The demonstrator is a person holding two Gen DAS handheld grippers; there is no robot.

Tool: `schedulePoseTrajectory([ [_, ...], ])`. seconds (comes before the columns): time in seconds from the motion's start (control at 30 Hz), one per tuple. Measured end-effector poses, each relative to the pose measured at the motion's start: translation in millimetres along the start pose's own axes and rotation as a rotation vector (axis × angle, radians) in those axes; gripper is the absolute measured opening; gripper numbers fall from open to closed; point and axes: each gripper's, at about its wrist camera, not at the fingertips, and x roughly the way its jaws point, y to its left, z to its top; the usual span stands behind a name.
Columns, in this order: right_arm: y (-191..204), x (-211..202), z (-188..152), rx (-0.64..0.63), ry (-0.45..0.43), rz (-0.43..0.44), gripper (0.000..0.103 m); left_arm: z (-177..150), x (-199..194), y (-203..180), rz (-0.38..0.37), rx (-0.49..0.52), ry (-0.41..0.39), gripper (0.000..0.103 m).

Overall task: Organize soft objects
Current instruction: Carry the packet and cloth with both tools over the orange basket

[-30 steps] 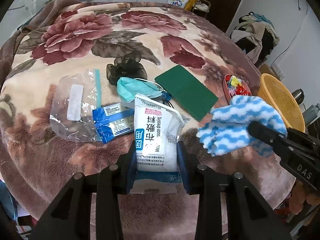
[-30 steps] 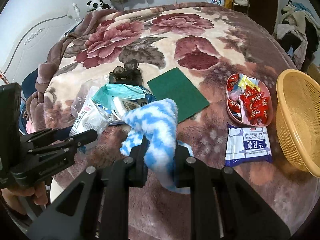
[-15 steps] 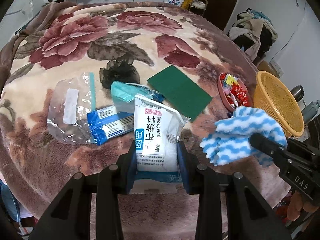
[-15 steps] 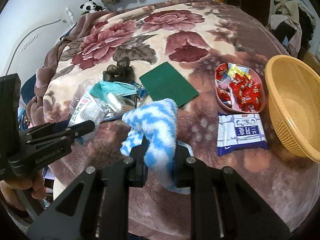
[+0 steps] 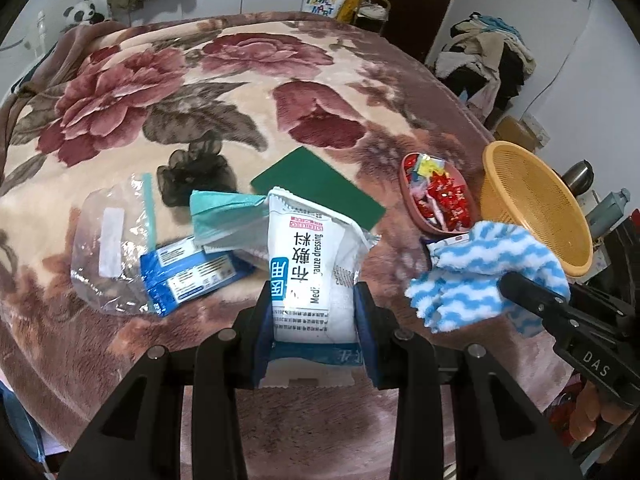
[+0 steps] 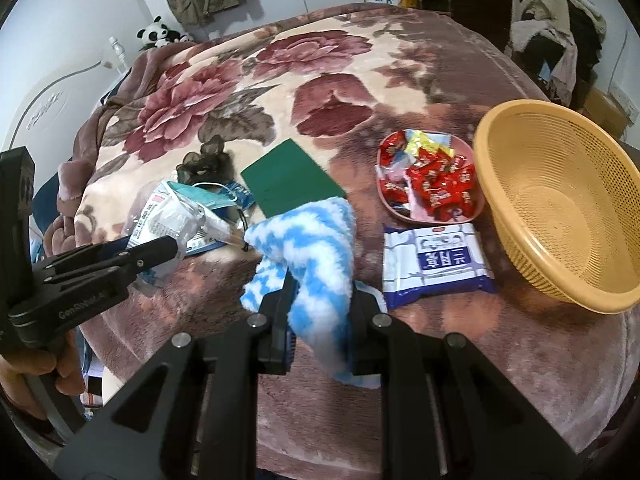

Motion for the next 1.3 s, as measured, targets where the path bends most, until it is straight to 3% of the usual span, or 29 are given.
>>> schedulePoseTrajectory([
  [0.67, -54, -36, 20, 0.063, -0.076, -0.036, 0.018, 30, 8, -71, -0.048, 0.12, -0.002, 0.038],
  [1.3, -141, -62, 33, 0.171, -0.134, -0.087, 0.018, 64, 26, -180, -0.106, 0.256, 0.005, 0.038],
])
